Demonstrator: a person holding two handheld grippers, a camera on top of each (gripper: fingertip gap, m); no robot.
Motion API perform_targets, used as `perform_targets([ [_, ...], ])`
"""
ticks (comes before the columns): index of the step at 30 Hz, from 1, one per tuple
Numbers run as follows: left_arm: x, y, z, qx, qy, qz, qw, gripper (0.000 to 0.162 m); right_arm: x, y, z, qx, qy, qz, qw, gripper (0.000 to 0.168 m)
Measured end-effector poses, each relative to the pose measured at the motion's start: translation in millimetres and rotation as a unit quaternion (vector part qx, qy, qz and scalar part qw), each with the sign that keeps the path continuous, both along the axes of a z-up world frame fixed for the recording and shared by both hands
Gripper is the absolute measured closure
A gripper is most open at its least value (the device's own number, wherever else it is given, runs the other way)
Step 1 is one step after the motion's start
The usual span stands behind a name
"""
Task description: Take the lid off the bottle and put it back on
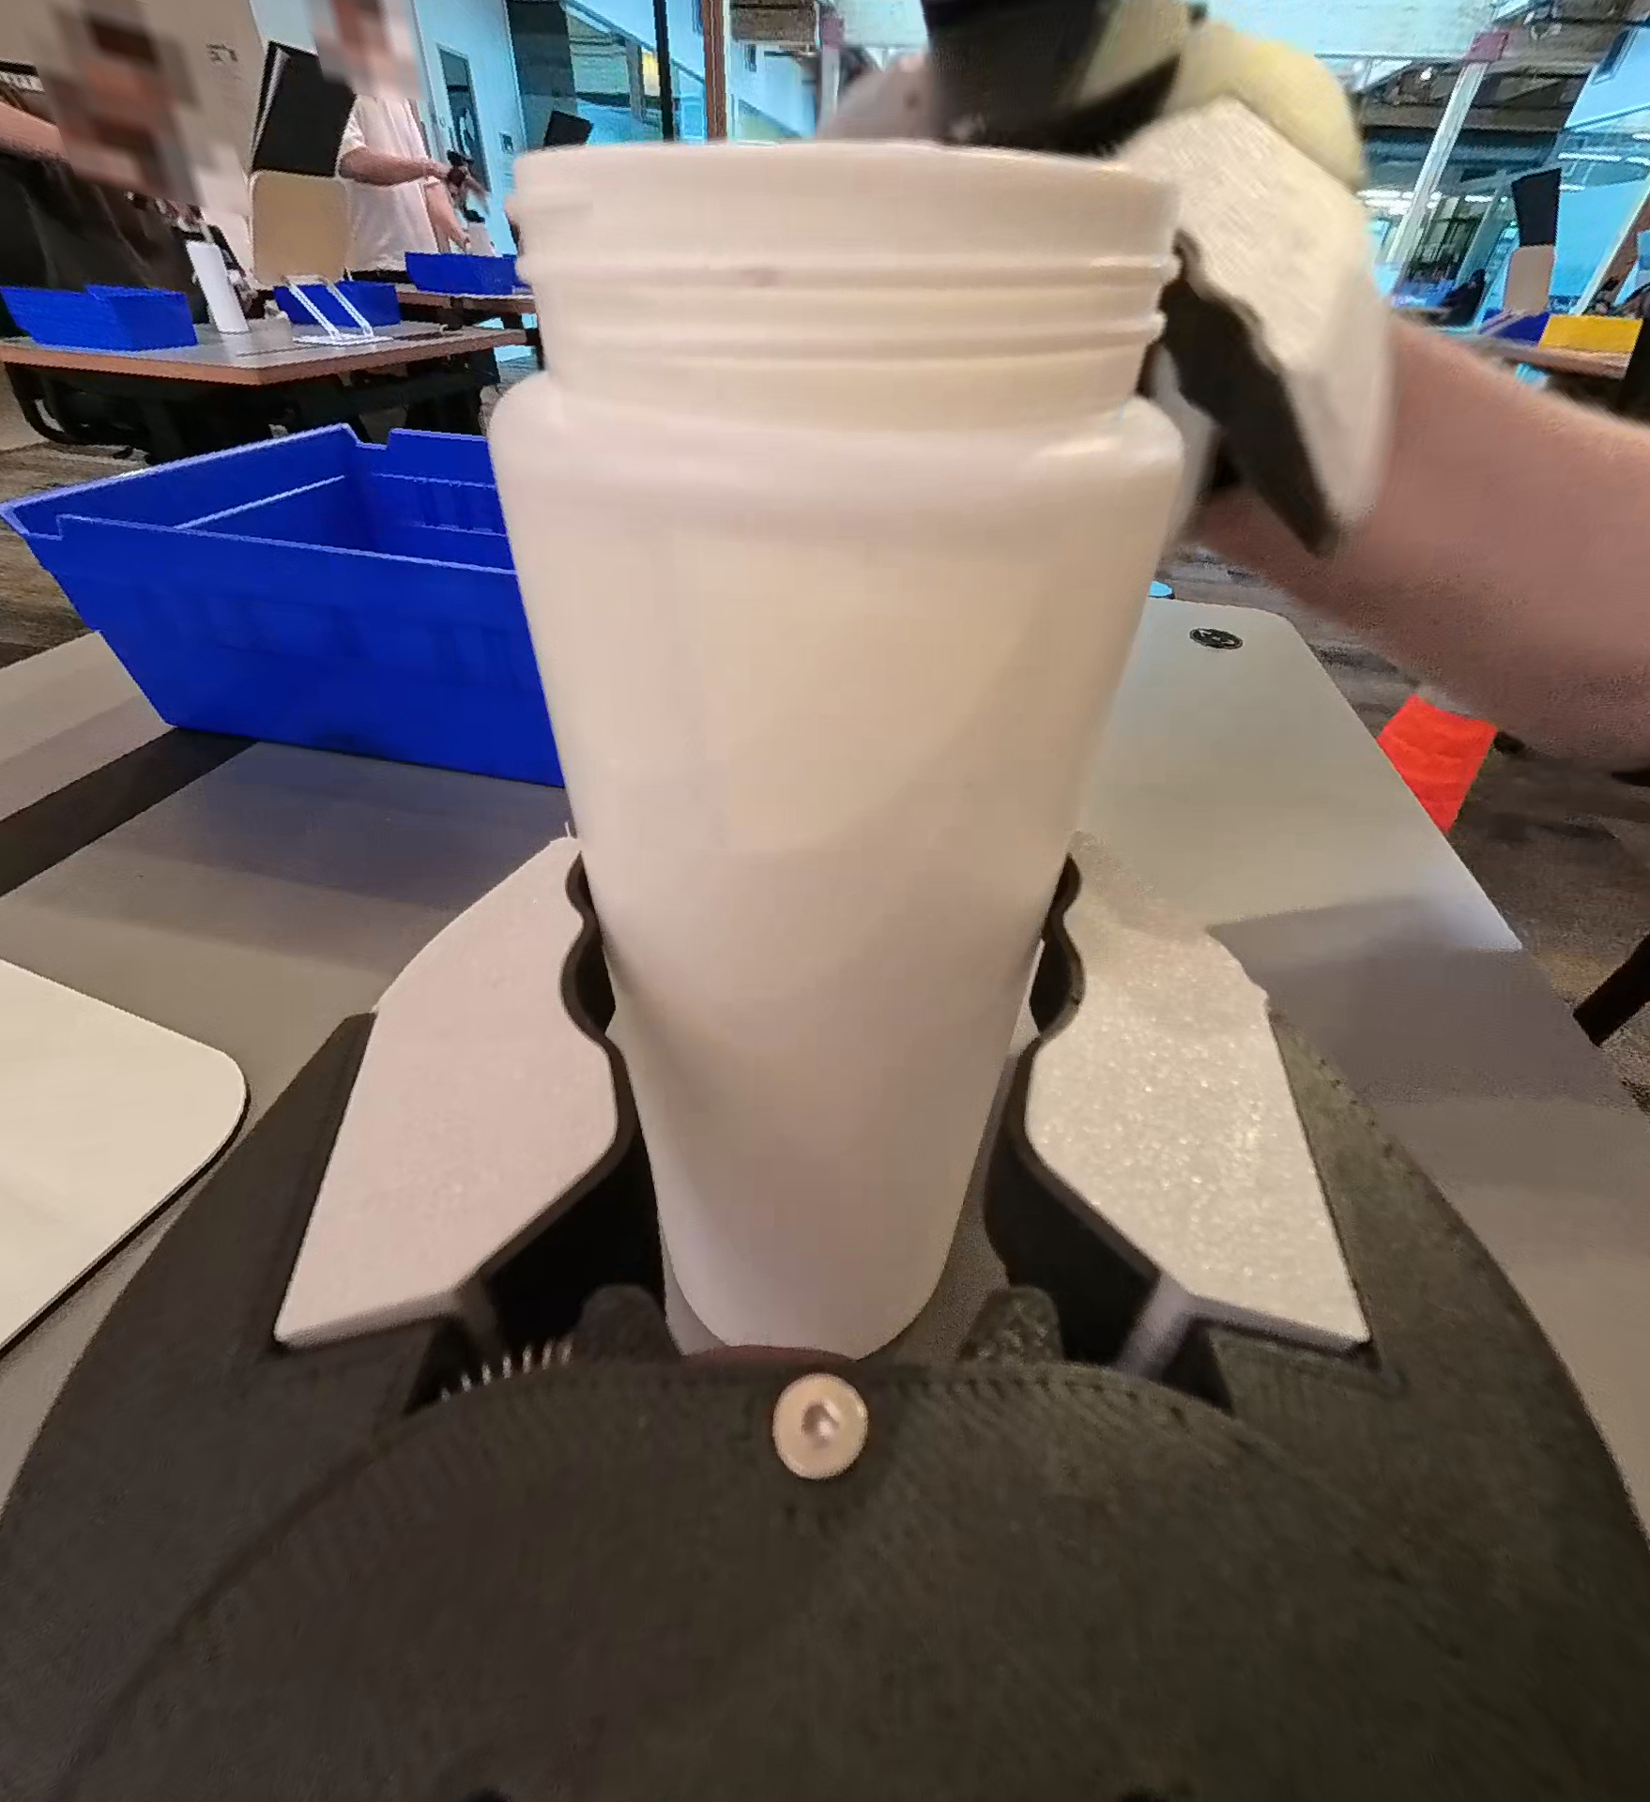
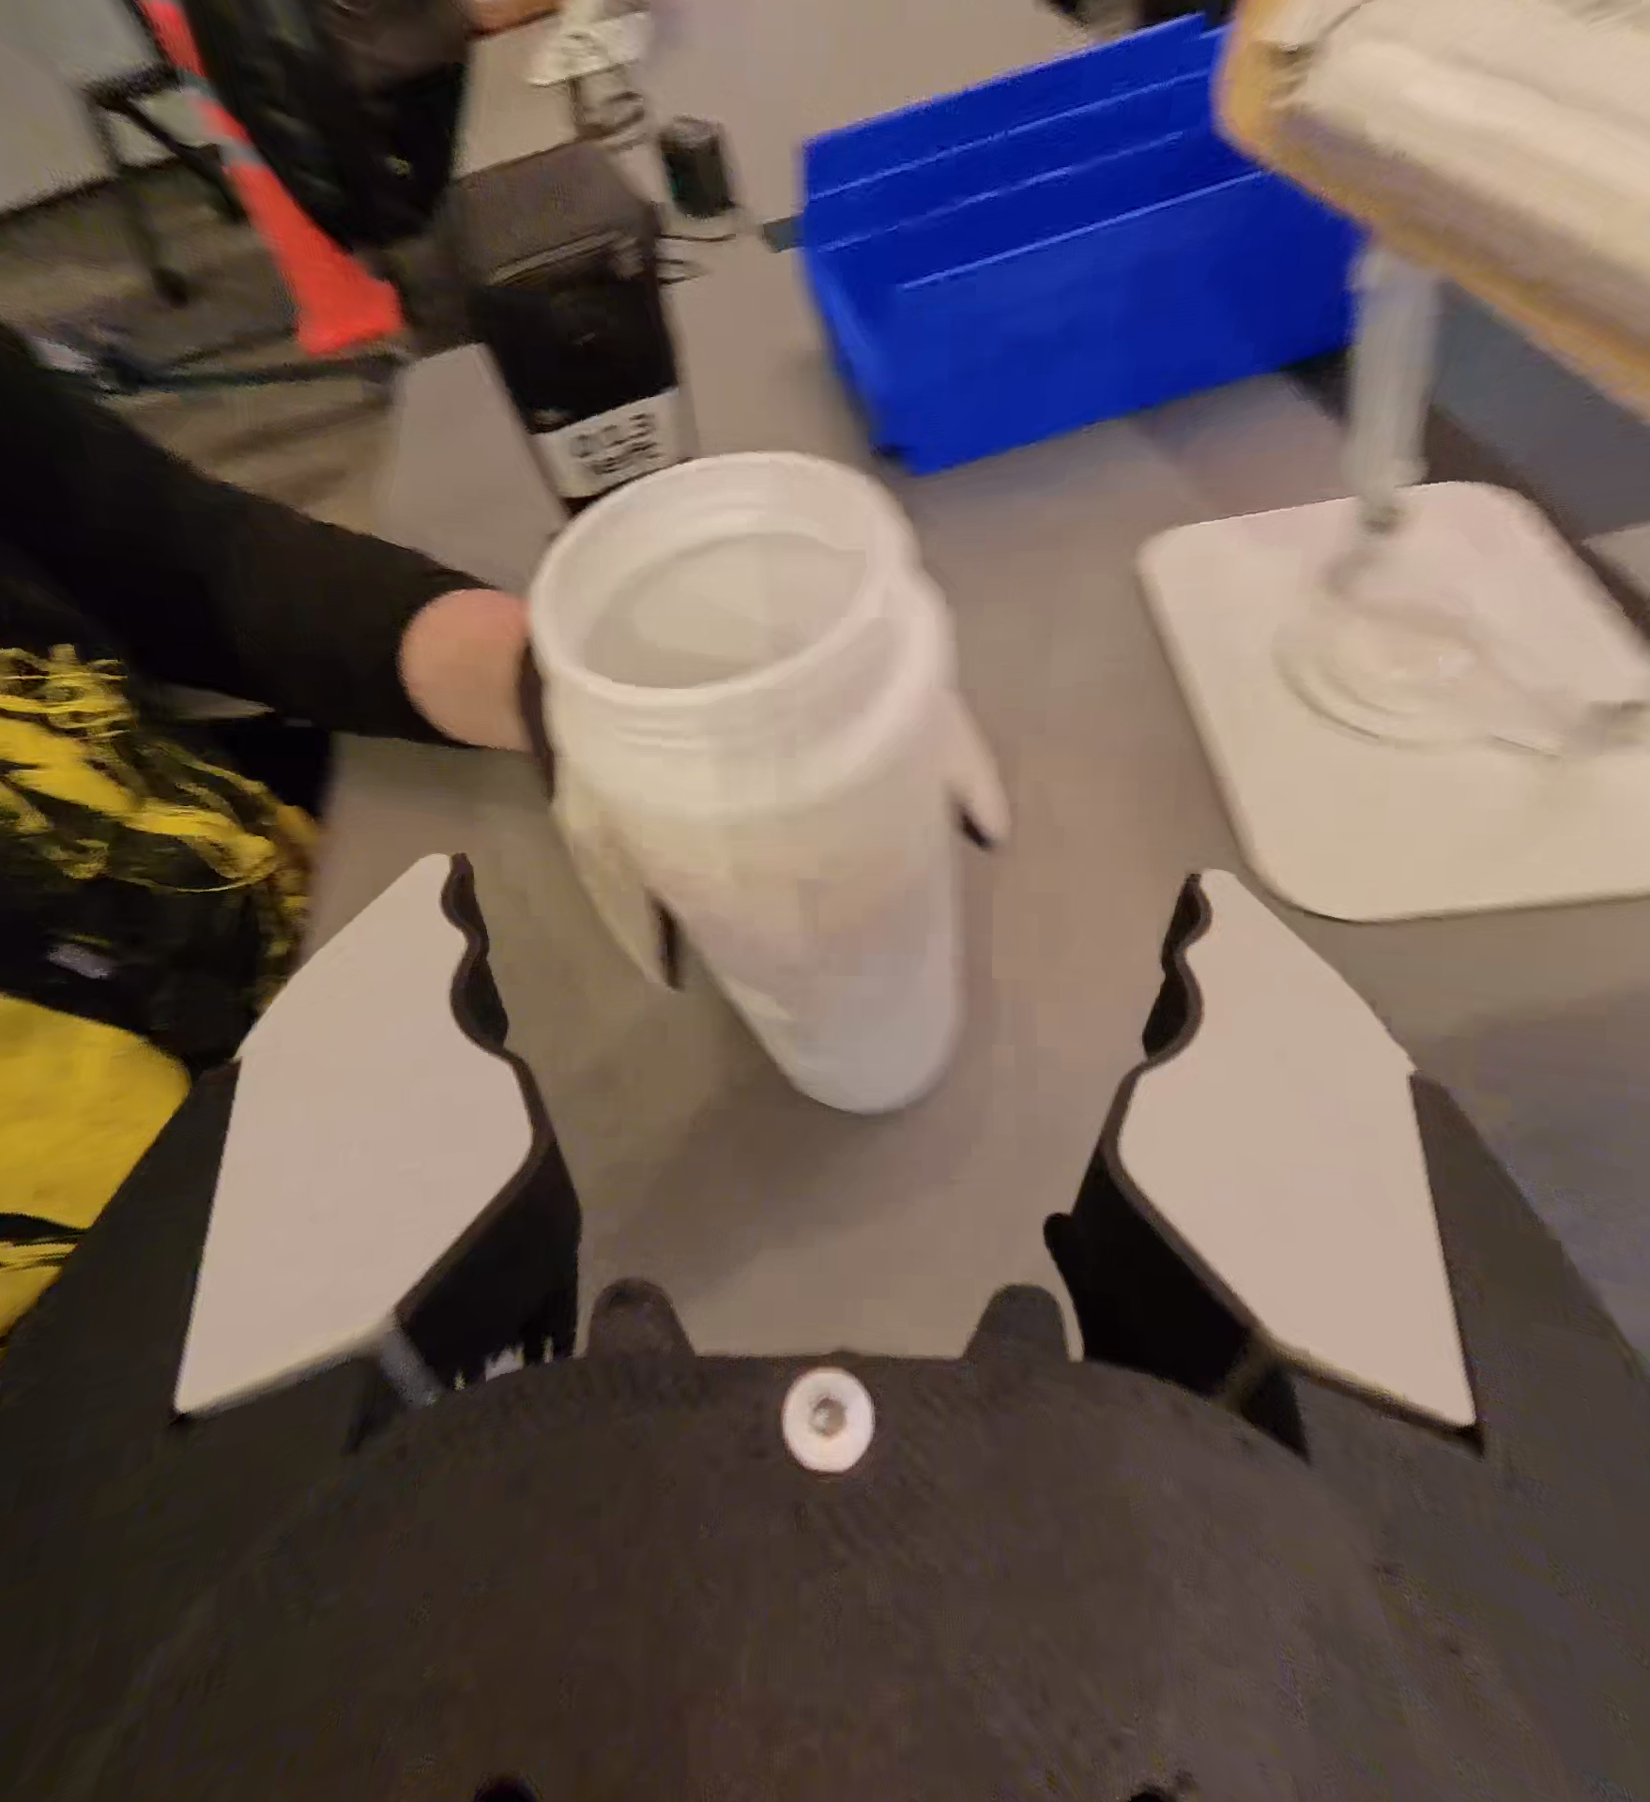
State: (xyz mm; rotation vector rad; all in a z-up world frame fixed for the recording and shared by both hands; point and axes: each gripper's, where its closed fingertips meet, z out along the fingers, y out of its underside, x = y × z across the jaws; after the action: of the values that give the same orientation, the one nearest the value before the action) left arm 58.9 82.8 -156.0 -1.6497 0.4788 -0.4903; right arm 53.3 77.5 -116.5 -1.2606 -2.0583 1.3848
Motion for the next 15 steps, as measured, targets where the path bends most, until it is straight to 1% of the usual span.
perform_targets([
  [1,0.5,0.0,-0.1,0.000,0.000,-0.001,1.000,0.076,-1.7,-14.3,-8.2,-0.004,-0.009,0.015,1.000,0.041],
  [3,2.7,-0.4,-0.5,-0.001,0.000,-0.005,1.000,0.076,-12.2,-30.1,-21.6,0.007,-0.004,0.021,1.000,0.041],
  [5,7.0,-1.4,-0.5,-0.001,0.001,-0.012,1.000,0.076,-22.2,-42.5,-29.0,0.005,0.005,0.029,1.000,0.047],
  [6,9.2,-2.0,-0.7,-0.002,0.000,-0.015,1.000,0.076,-28.8,-43.9,-30.2,0.006,0.012,0.020,1.000,0.052],
  [9,6.8,-2.4,-2.3,-0.009,-0.014,-0.019,1.000,0.076,-37.8,-43.9,-24.5,-0.014,0.040,0.009,0.999,0.061],
  [13,8.3,-2.4,-4.3,-0.013,-0.019,-0.024,0.999,0.076,-37.7,-41.4,-22.4,-0.036,0.031,0.005,0.999,0.065],
  [15,10.3,-1.8,-5.6,-0.013,-0.019,-0.025,0.999,0.075,-36.3,-39.7,-21.7,-0.049,0.023,0.004,0.999,0.063],
])
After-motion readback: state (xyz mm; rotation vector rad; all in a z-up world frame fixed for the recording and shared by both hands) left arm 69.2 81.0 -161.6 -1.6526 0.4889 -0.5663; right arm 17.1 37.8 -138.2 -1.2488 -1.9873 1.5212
